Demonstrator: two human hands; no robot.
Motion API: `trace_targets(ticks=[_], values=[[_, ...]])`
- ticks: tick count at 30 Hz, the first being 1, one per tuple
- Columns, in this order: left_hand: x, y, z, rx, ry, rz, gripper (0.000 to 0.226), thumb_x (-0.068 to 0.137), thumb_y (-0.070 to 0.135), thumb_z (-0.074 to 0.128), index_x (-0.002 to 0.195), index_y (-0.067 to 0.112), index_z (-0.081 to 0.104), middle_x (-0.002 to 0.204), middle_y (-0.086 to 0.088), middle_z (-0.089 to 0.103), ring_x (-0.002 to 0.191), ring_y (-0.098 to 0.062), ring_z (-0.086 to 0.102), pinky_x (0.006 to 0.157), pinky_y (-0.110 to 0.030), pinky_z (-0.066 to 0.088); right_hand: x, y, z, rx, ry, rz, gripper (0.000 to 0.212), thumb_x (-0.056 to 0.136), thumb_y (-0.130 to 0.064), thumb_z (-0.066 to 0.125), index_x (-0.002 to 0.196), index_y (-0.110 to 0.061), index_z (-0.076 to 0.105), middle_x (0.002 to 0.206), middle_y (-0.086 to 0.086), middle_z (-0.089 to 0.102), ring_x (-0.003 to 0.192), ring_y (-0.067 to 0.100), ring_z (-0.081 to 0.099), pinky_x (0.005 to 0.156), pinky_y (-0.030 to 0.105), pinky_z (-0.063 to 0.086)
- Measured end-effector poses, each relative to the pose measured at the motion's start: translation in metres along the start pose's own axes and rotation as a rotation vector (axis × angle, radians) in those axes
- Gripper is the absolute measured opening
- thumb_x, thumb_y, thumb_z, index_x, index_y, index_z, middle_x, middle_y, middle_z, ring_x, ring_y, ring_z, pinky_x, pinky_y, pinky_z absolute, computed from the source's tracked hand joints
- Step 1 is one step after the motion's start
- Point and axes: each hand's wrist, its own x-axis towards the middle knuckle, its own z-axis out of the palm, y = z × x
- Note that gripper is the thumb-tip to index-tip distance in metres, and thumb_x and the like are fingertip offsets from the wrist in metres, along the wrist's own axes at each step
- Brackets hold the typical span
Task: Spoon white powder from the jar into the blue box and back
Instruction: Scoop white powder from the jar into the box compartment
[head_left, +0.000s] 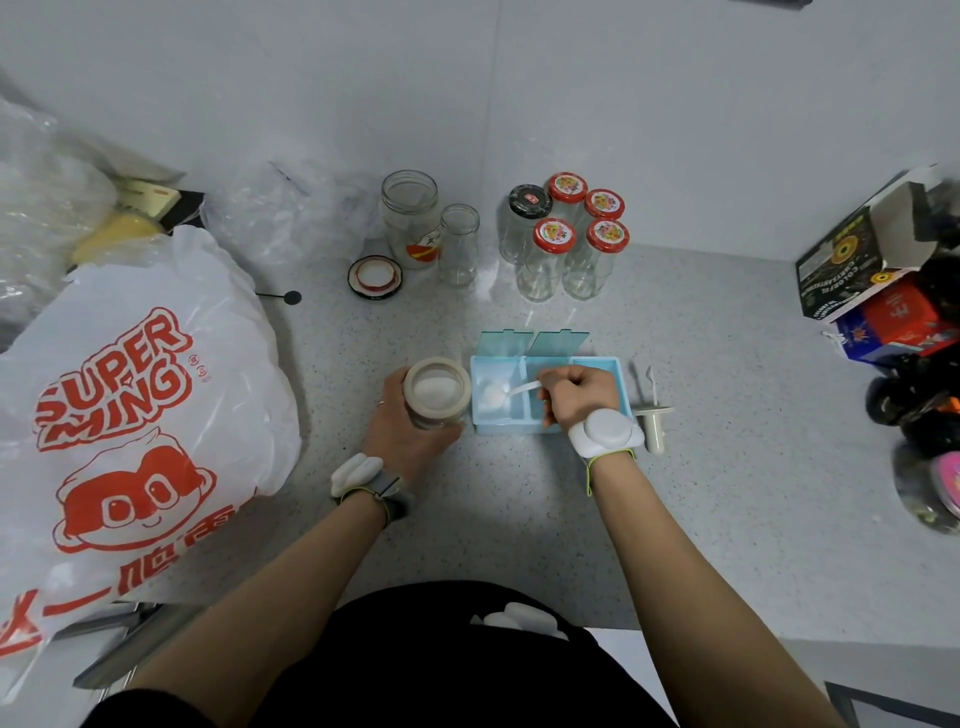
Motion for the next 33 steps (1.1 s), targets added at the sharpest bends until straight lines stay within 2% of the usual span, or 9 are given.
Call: trace_targets(ticks=[9,13,19,21,25,28,31,33], values=[[0.000,0.000,-0.001,-0.003,-0.015,0.009,0.080,0.068,0.033,0.086,0.130,0.027,0.037,0.116,0.010,0.054,0.100,-0.011,0.055,0.082,-0.026,0.044,-0.001,-0.005,-0.005,0.021,0.011,-0.042,0.032,0.080,-0.011,0.061,0.049,-0.013,0.063,0.054,0.010,0.058,0.036,0.023,0.045,0.050,0.032,0.047],[0.000,-0.001,-0.001,0.002,-0.020,0.013,0.079,0.067,0.032,0.086,0.129,0.027,0.037,0.116,0.010,0.054,0.100,-0.012,0.056,0.082,-0.027,0.044,-0.002,-0.010,-0.006,0.019,0.025,-0.062,0.030,0.080,-0.010,0.061,0.050,-0.013,0.063,0.053,0.010,0.057,0.032,0.019,0.044,0.050,0.033,0.048],[0.000,-0.002,0.000,0.004,-0.012,0.007,0.081,0.067,0.035,0.086,0.130,0.031,0.035,0.114,0.014,0.054,0.099,-0.008,0.055,0.082,-0.025,0.044,-0.005,-0.021,-0.005,0.076,0.006,-0.099,0.033,0.082,-0.013,0.063,0.049,-0.013,0.062,0.052,0.011,0.055,0.031,0.016,0.044,0.052,0.038,0.048],[0.000,-0.004,0.000,0.004,-0.004,0.009,0.081,0.066,0.036,0.086,0.129,0.034,0.035,0.114,0.014,0.054,0.099,-0.009,0.056,0.081,-0.024,0.044,-0.007,-0.028,-0.003,0.088,-0.012,-0.117,0.030,0.081,-0.014,0.063,0.051,-0.012,0.063,0.051,0.010,0.055,0.031,0.015,0.044,0.051,0.036,0.047],[0.000,-0.006,0.001,0.021,0.012,-0.004,0.080,0.066,0.037,0.086,0.129,0.034,0.035,0.111,0.016,0.054,0.096,-0.008,0.056,0.077,-0.019,0.042,-0.015,-0.042,0.008,0.098,-0.074,-0.166,0.031,0.082,-0.014,0.062,0.052,-0.013,0.064,0.053,0.010,0.057,0.035,0.018,0.046,0.049,0.032,0.046],[0.001,-0.005,0.001,0.040,0.002,-0.016,0.082,0.067,0.036,0.085,0.130,0.033,0.034,0.111,0.016,0.051,0.093,-0.005,0.053,0.070,-0.010,0.036,-0.022,-0.044,0.021,0.039,-0.156,-0.211,0.023,0.086,-0.011,0.061,0.063,-0.012,0.065,0.058,0.009,0.060,0.040,0.016,0.052,0.049,0.030,0.051],[0.003,-0.005,0.002,0.062,0.002,-0.023,0.084,0.067,0.036,0.085,0.133,0.028,0.035,0.115,0.012,0.052,0.094,-0.007,0.052,0.074,-0.019,0.040,-0.029,-0.038,0.031,-0.108,-0.229,-0.255,0.012,0.085,-0.010,0.064,0.075,-0.014,0.069,0.067,0.010,0.066,0.050,0.015,0.062,0.060,0.034,0.058],[0.002,-0.004,0.003,0.067,0.013,-0.023,0.082,0.067,0.035,0.085,0.133,0.027,0.036,0.116,0.010,0.054,0.095,-0.008,0.052,0.076,-0.024,0.040,-0.031,-0.034,0.032,-0.155,-0.239,-0.260,0.010,0.084,-0.010,0.065,0.077,-0.015,0.071,0.064,0.005,0.066,0.054,0.016,0.064,0.066,0.035,0.060]])
